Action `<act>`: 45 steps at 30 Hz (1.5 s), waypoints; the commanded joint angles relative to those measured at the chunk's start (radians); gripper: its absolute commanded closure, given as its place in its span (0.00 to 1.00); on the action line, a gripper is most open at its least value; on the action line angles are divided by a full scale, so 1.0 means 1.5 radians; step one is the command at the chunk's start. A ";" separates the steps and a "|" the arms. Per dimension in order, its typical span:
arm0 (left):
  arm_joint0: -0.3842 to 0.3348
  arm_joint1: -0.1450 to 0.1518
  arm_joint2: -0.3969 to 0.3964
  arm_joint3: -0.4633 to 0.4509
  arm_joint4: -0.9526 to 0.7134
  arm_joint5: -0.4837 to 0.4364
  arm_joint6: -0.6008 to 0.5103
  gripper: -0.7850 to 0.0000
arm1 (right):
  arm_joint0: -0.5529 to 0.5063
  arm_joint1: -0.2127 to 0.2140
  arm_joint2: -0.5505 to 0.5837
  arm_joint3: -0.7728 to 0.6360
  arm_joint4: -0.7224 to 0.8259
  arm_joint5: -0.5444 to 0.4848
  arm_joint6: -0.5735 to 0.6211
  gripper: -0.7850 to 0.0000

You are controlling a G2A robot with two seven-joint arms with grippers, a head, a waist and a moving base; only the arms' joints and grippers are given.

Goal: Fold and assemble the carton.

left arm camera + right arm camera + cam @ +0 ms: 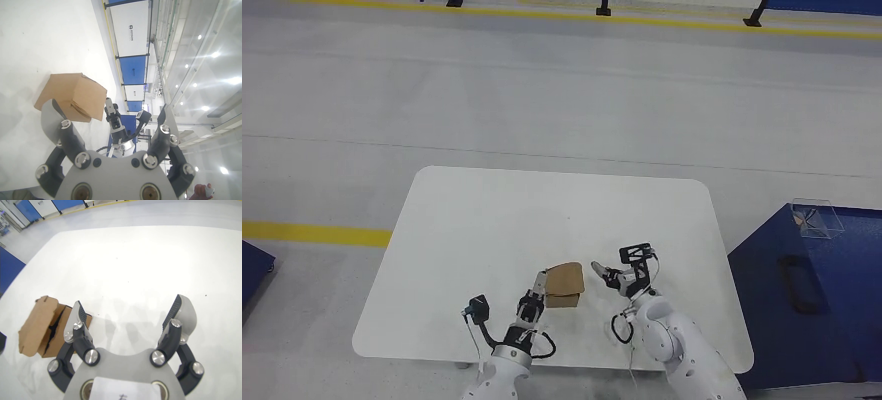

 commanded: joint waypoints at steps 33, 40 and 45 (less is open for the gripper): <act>-0.056 0.047 -0.086 -0.022 0.108 0.184 -0.348 0.00 | 0.113 -0.030 -0.100 0.060 -0.029 -0.074 0.000 0.00; -0.078 0.051 -0.087 0.021 0.097 0.129 -0.363 0.00 | 0.084 -0.024 -0.080 0.010 -0.041 -0.080 0.008 0.00; -0.097 0.051 -0.091 0.070 0.060 0.095 -0.350 0.00 | 0.094 -0.029 -0.097 0.017 -0.062 -0.054 0.014 0.00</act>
